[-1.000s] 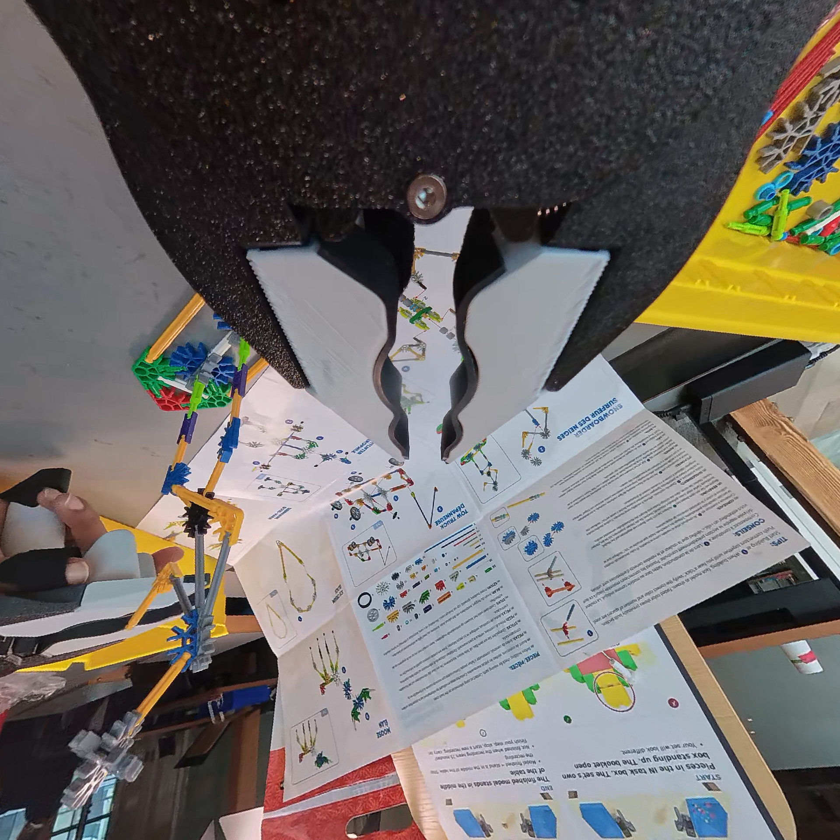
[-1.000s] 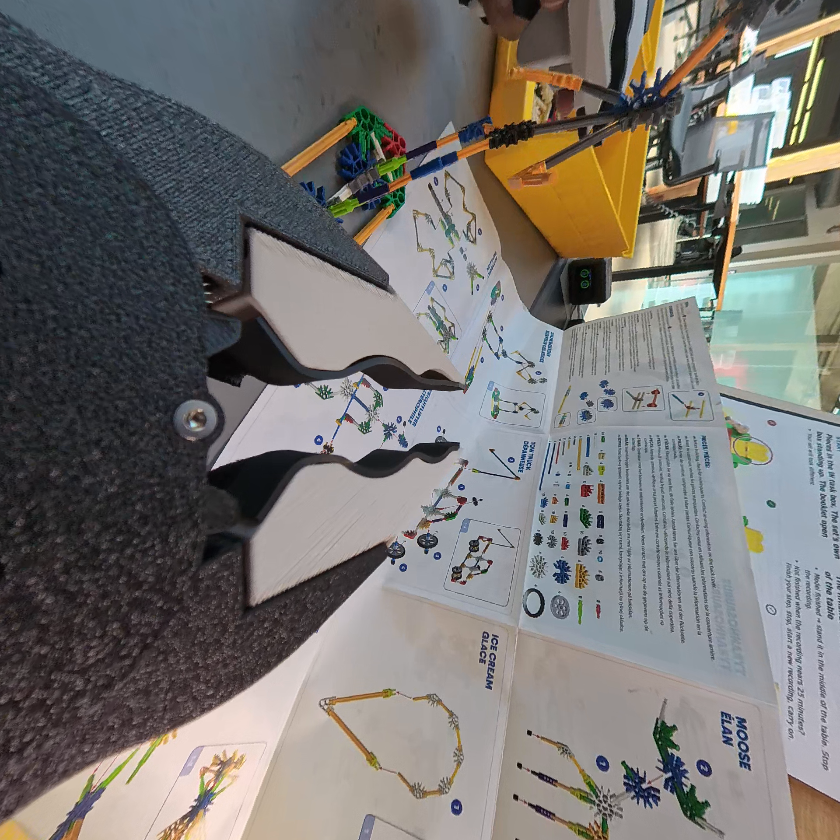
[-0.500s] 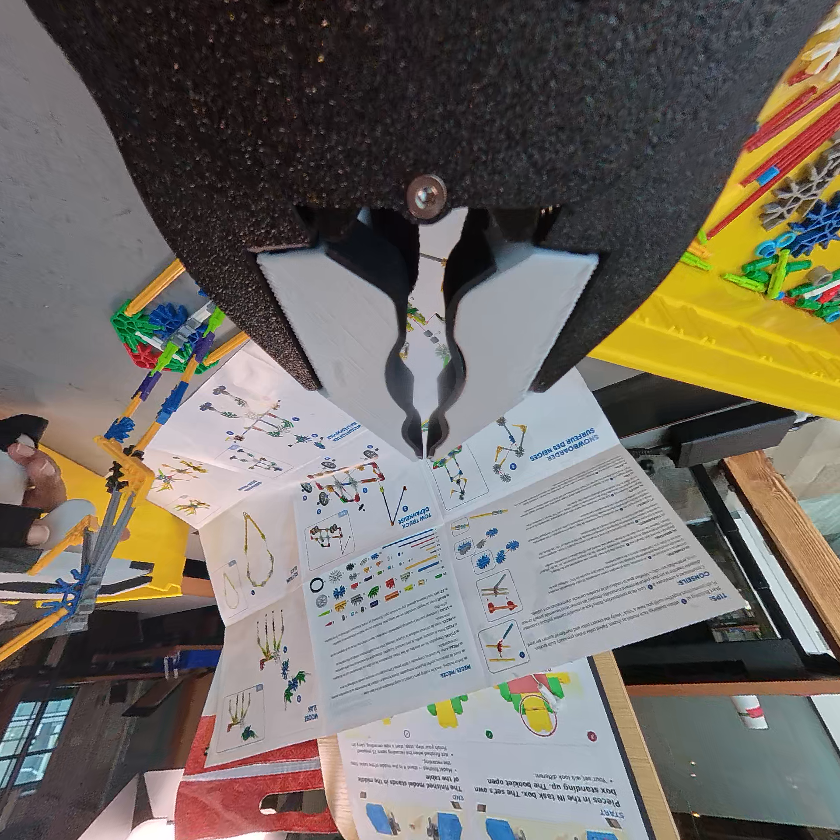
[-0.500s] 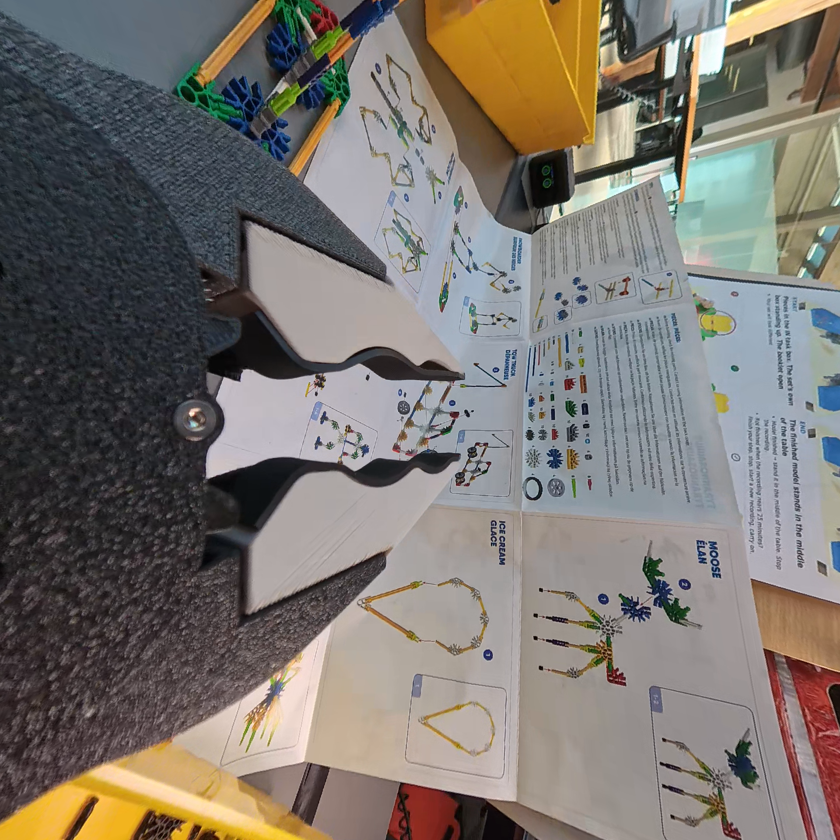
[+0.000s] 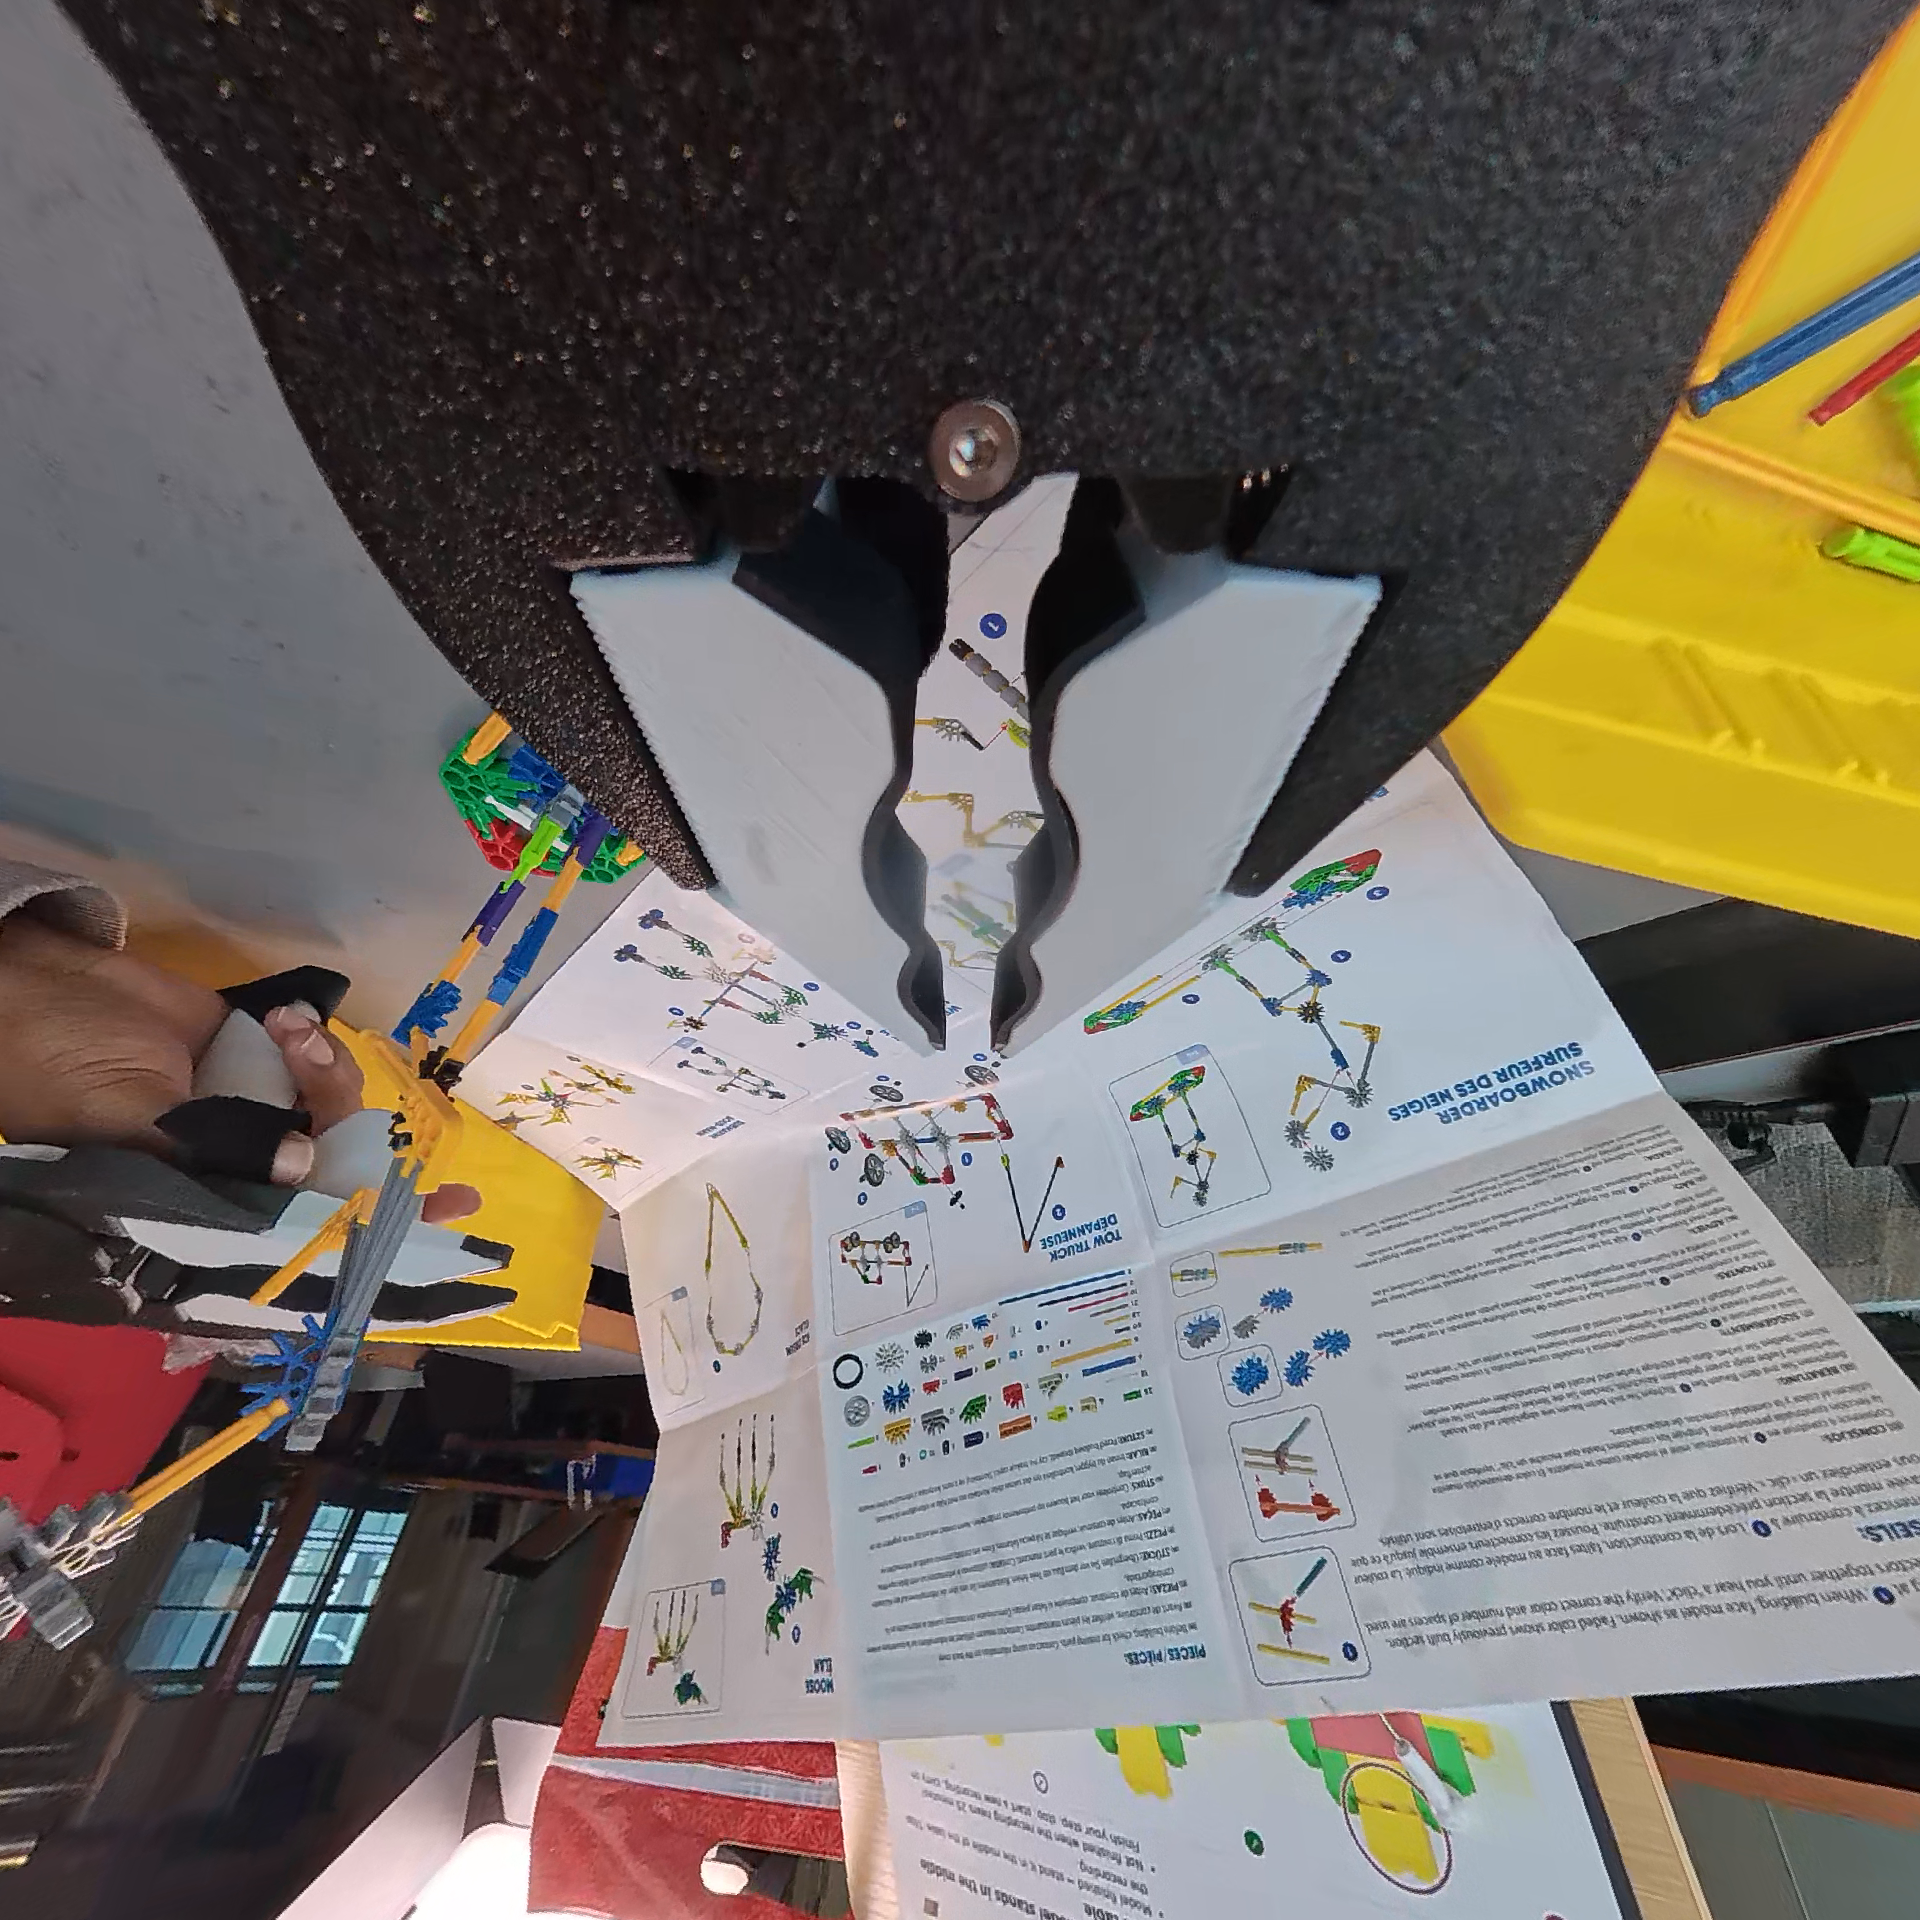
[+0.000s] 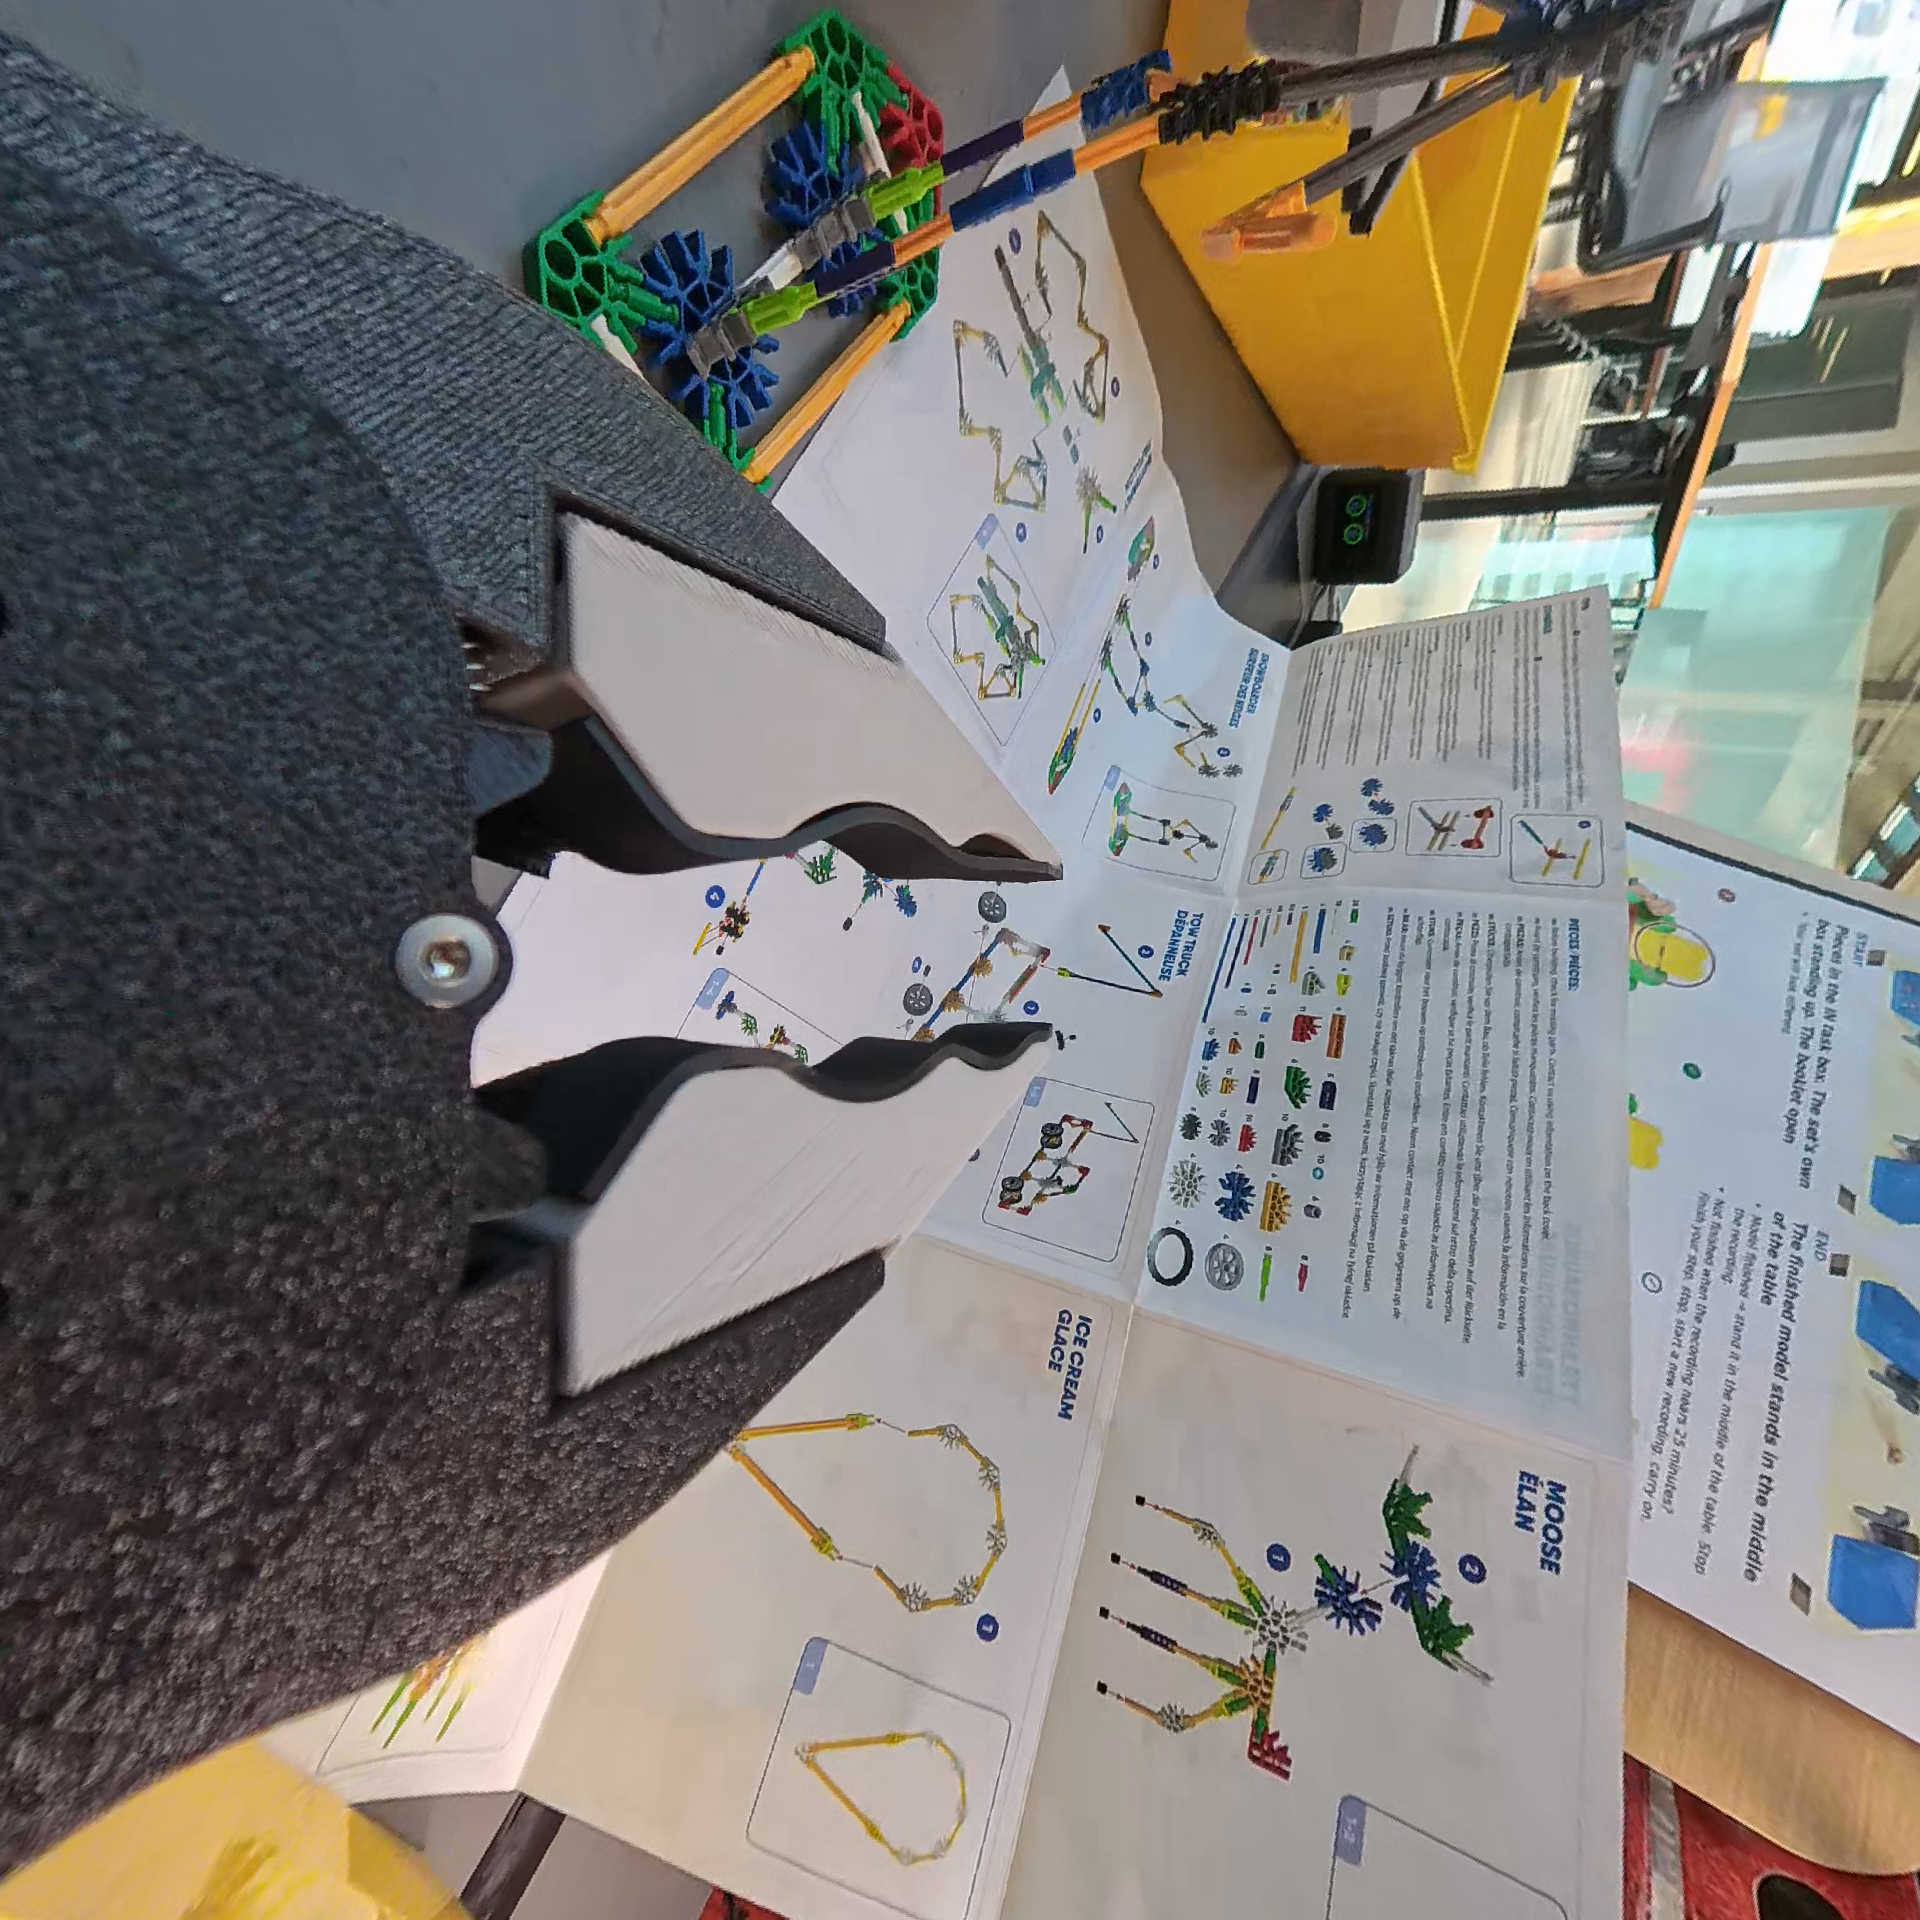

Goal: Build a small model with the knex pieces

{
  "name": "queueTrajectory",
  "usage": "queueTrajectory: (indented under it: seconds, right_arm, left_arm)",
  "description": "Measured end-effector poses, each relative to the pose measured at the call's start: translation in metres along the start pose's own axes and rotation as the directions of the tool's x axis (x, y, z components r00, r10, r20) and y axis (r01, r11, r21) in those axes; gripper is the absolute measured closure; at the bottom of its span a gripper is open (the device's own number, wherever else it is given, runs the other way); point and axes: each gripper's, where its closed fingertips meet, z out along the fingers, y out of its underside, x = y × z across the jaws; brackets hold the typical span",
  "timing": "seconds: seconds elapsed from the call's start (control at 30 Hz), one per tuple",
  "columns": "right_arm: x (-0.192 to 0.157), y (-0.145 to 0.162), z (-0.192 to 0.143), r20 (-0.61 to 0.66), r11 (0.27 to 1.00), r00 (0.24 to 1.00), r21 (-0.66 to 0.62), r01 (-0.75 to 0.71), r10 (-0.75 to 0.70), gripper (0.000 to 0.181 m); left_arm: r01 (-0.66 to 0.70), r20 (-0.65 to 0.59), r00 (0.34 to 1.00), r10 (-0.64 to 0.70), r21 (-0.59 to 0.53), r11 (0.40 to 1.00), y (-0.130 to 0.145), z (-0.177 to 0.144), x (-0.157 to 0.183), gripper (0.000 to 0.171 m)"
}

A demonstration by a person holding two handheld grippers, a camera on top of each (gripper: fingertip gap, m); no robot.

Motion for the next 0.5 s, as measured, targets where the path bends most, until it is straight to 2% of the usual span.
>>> queueTrajectory:
  seconds: [0.2, 0.3, 0.5]
  right_arm:
    - [-0.017, 0.005, 0.0, 0.079, 1.0, 0.997, -0.009, 0.021, -0.021, 0.16]
    - [-0.018, 0.008, -0.001, 0.085, 0.999, 0.996, -0.02, -0.032, 0.034, 0.16]
    - [-0.01, 0.01, 0.0, 0.043, 0.994, 0.994, -0.027, -0.104, 0.105, 0.137]
  left_arm:
    - [0.004, -0.016, 1.0, -0.004, 0.039, 0.999, -0.01, -0.005, 0.004, 0.165]
    - [0.001, -0.012, 1.0, 0.0, 0.061, 0.998, -0.017, -0.009, 0.001, 0.166]
    - [-0.076, 0.024, 0.997, 0.074, 0.072, 0.994, -0.025, -0.016, -0.004, 0.168]
